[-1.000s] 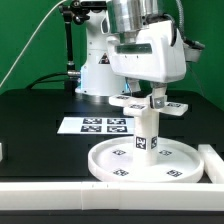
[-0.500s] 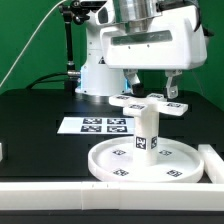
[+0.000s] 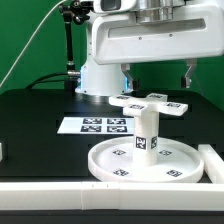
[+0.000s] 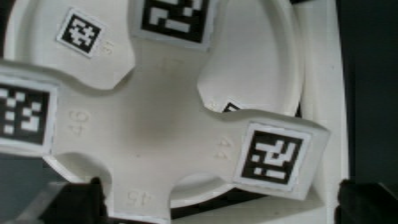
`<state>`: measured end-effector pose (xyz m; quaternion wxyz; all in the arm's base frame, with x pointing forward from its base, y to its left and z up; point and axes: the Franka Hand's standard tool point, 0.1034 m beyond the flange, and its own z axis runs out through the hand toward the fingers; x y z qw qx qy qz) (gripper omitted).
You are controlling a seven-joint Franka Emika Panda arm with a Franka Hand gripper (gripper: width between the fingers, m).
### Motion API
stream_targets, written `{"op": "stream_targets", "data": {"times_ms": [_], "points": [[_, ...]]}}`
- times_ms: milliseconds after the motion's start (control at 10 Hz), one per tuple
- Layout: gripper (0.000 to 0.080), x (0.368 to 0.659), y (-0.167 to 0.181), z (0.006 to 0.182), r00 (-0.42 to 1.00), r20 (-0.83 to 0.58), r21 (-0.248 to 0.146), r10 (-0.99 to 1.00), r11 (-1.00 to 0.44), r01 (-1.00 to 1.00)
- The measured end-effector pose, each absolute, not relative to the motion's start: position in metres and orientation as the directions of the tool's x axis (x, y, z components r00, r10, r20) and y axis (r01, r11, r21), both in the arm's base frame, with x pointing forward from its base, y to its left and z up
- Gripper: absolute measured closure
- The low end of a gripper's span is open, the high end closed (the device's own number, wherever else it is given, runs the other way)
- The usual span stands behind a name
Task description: Assemble round table
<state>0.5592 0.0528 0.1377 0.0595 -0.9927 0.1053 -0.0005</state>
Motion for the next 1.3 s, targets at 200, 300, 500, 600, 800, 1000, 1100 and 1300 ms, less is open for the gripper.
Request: {"op": "stream_targets", "data": {"times_ms": [200,300,500,600,800,1000,1100,1300], "points": [[0.015,0.558,0.053,0.137,0.994,0.0,-0.118,-0.105,-0.988,-0.104],[0.015,0.558,0.052,0.137,0.999,0.007,-0.117,-0.044,-0.992,-0.043],[0.015,0.558,0.05,0.136,0.982,0.031,-0.104,0.186,-0.977,0.188],[0.015,0.556,0.047,0.135,0.939,0.041,-0.087,0.34,-0.935,0.343],[0.015,0.554,0.044,0.136,0.779,0.036,-0.06,0.626,-0.777,0.626],[0.015,0.554,0.043,0.136,0.686,0.035,-0.05,0.727,-0.684,0.728],[0.015,0.554,0.042,0.136,0.639,0.038,-0.048,0.768,-0.637,0.769],[0.015,0.554,0.04,0.135,0.534,0.043,-0.042,0.845,-0.532,0.846]]}}
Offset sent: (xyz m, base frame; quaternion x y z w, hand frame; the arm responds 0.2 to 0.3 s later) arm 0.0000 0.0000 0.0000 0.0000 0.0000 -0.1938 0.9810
